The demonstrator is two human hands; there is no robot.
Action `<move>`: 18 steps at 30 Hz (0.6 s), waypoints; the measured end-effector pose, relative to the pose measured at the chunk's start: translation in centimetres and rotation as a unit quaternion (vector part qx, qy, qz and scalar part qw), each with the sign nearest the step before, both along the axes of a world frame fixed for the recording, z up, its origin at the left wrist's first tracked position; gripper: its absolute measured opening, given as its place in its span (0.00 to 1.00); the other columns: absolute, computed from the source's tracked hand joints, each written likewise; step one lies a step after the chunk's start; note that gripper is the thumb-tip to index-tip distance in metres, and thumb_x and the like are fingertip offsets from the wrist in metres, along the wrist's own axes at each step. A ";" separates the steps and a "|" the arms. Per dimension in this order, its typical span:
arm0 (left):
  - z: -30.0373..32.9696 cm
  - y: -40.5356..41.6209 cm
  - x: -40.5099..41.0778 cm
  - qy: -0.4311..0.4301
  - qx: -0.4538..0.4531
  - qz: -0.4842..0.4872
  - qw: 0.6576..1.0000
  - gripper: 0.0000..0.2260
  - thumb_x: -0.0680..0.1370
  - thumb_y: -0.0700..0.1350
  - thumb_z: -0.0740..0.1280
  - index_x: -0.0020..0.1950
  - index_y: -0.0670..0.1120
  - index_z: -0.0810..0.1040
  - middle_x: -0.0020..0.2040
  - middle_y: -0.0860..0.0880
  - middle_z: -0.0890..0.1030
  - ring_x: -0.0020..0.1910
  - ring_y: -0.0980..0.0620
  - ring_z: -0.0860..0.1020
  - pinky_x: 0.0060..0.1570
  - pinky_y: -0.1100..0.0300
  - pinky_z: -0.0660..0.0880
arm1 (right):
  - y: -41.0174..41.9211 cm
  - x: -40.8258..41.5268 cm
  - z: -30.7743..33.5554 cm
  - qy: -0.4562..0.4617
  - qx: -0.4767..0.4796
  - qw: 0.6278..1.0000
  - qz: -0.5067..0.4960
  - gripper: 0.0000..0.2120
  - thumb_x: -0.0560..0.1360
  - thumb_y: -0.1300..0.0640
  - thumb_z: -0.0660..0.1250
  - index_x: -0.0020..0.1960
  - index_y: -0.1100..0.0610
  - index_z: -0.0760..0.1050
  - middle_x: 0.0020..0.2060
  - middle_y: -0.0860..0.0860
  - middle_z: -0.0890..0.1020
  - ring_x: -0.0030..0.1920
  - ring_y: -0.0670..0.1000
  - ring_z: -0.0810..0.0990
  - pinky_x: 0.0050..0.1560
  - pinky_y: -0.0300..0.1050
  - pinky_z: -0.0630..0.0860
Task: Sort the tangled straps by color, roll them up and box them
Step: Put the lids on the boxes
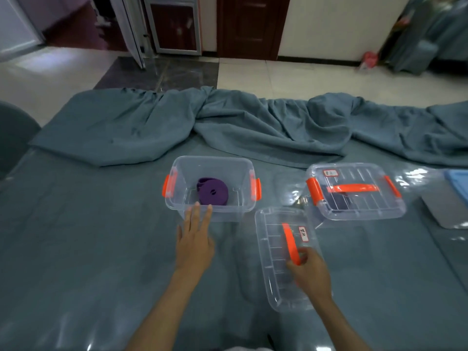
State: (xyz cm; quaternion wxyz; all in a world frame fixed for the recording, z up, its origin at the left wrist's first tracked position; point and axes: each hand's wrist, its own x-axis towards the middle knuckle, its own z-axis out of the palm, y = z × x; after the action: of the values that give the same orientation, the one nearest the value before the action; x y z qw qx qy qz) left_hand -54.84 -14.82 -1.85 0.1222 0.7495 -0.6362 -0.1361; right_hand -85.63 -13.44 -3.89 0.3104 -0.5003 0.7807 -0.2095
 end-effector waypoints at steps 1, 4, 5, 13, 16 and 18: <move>0.0 0.0 0.1 0.004 0.000 -0.002 1.000 0.41 0.80 0.38 0.63 0.86 0.56 0.44 0.87 0.49 0.43 0.86 0.47 0.42 0.80 0.42 0.59 | 0.2 -0.1 0.4 -0.002 -0.012 1.000 0.001 0.11 0.67 0.54 0.80 0.45 0.46 0.80 0.32 0.45 0.83 0.32 0.47 0.83 0.39 0.54 0.82; 0.4 0.0 0.4 0.006 0.001 -0.017 1.000 0.39 0.81 0.39 0.62 0.87 0.56 0.46 0.87 0.48 0.44 0.86 0.47 0.43 0.80 0.44 0.60 | -0.2 0.5 1.9 0.003 -0.052 0.998 0.028 0.13 0.67 0.55 0.80 0.48 0.46 0.80 0.34 0.46 0.82 0.33 0.49 0.83 0.38 0.55 0.82; 0.5 0.0 0.6 0.006 0.001 -0.022 1.000 0.38 0.82 0.40 0.62 0.87 0.56 0.47 0.87 0.49 0.44 0.86 0.47 0.44 0.80 0.44 0.60 | -0.7 1.0 2.6 0.019 -0.066 0.997 0.039 0.14 0.67 0.55 0.80 0.49 0.46 0.81 0.35 0.46 0.82 0.34 0.48 0.82 0.39 0.53 0.81; 2.6 -1.5 3.2 0.151 -0.110 0.041 0.982 0.13 0.83 0.38 0.64 0.68 0.43 0.76 0.74 0.47 0.74 0.68 0.40 0.77 0.60 0.45 0.77 | -9.6 8.7 7.5 0.156 -0.114 0.956 0.221 0.21 0.68 0.55 0.78 0.61 0.51 0.83 0.51 0.52 0.82 0.52 0.57 0.82 0.50 0.48 0.76; 2.8 -3.5 4.6 0.151 -0.127 0.042 0.979 0.16 0.86 0.44 0.63 0.74 0.44 0.73 0.78 0.44 0.69 0.75 0.39 0.71 0.70 0.43 0.71 | -13.4 12.3 8.0 0.196 -0.106 0.932 0.286 0.21 0.71 0.53 0.74 0.64 0.48 0.81 0.57 0.53 0.81 0.59 0.58 0.79 0.57 0.51 0.77; 2.6 -5.2 5.8 0.095 -0.106 0.026 0.990 0.23 0.87 0.48 0.62 0.81 0.44 0.67 0.84 0.41 0.59 0.83 0.40 0.60 0.78 0.43 0.62 | -15.6 14.6 8.0 0.194 -0.115 0.919 0.323 0.20 0.73 0.55 0.73 0.66 0.47 0.81 0.57 0.53 0.80 0.61 0.58 0.79 0.59 0.52 0.76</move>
State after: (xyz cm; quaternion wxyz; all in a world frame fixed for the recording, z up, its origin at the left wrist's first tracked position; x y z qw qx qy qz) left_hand -49.06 -20.03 0.77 0.2639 0.7325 -0.6128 -0.1355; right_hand -71.06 -29.01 4.13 0.1437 -0.7883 0.5922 -0.0849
